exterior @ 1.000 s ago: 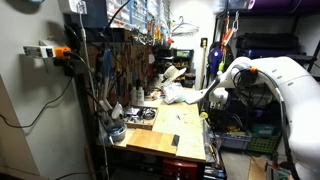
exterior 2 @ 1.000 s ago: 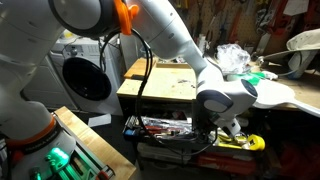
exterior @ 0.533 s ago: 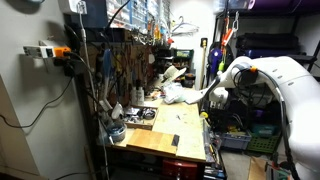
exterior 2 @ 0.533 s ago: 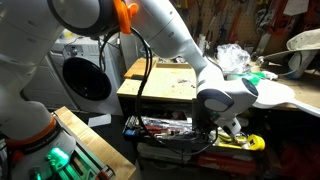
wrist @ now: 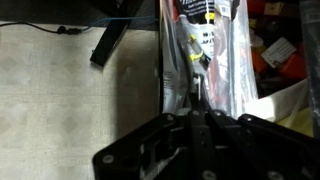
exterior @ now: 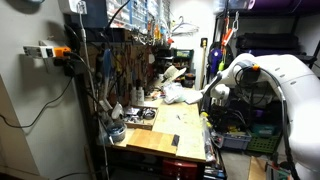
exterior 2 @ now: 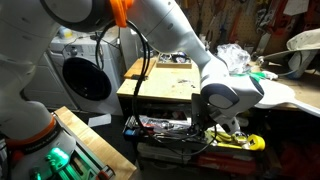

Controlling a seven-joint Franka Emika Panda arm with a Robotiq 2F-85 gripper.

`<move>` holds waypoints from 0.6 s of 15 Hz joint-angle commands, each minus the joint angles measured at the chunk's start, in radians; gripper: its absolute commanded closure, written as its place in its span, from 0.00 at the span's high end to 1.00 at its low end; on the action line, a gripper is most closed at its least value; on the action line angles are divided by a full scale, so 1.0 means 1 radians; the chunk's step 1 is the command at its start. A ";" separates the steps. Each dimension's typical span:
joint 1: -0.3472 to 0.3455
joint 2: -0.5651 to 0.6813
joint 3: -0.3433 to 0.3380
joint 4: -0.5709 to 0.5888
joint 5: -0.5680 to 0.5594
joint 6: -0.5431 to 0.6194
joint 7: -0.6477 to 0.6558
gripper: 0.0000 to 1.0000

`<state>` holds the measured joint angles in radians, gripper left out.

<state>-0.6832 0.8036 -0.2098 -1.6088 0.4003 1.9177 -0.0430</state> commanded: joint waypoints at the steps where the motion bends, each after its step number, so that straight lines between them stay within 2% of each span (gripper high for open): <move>1: -0.027 -0.012 0.010 0.014 0.013 -0.046 -0.023 0.01; 9: -0.065 -0.056 0.007 -0.009 0.021 -0.108 -0.084 0.01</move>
<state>-0.7142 0.7767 -0.2103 -1.5962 0.4069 1.8393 -0.0892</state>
